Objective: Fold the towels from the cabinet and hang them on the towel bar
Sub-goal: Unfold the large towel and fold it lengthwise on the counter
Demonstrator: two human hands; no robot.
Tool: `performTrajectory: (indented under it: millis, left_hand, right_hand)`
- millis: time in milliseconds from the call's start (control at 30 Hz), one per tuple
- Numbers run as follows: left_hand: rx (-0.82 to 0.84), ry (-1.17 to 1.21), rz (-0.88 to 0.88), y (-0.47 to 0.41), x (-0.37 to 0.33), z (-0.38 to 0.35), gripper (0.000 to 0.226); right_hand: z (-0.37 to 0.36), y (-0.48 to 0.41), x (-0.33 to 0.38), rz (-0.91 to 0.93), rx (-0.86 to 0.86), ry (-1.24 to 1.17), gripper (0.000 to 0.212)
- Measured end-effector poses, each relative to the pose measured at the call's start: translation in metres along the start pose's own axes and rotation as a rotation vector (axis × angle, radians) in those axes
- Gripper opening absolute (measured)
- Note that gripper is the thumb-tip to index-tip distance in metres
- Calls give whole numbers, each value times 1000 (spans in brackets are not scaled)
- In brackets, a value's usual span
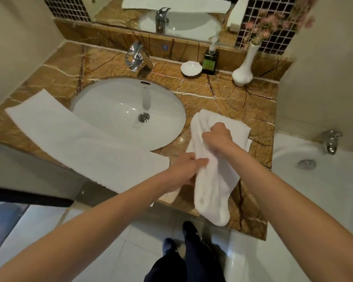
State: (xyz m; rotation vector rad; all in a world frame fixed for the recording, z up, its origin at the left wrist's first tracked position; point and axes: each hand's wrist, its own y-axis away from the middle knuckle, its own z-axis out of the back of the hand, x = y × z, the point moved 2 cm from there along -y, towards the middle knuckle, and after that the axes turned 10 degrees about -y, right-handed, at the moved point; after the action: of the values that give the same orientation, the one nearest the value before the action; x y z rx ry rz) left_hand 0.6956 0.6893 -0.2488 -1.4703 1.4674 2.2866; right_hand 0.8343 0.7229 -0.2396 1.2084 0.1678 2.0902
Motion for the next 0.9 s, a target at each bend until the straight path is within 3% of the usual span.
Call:
performTrajectory:
  millis: [100,233,367,500,600,667,833,900]
  left_hand:
    - [24,97,25,12,-2,4,26]
    - [83,45,58,21,-9,12,29]
    - [111,-88,52,26,-25,16,29]
    - [-7,-257,8,31,-49,21,20]
    - [-259,-312,-149,35,-80,40,52]
    - [-321,-176,-306,48,-110,60,68]
    - [-180,211,-699,111,-185,113,46]
    - [-117,277,-785,140,-205,132,43]
  right_hand:
    - [19,4,8,-38,-112,-263,14]
    - [61,7,25,-195,-206,-655,38]
    - [107,22,62,-103,-51,-1043,40]
    - [136,45,120,25,150,-1180,27]
    - [146,62,165,133,335,-1208,18]
    - [148,73,193,216,463,-1218,17]
    - [157,104,256,453,717,-1155,21]
    - [159,117,278,544,835,-1119,35]
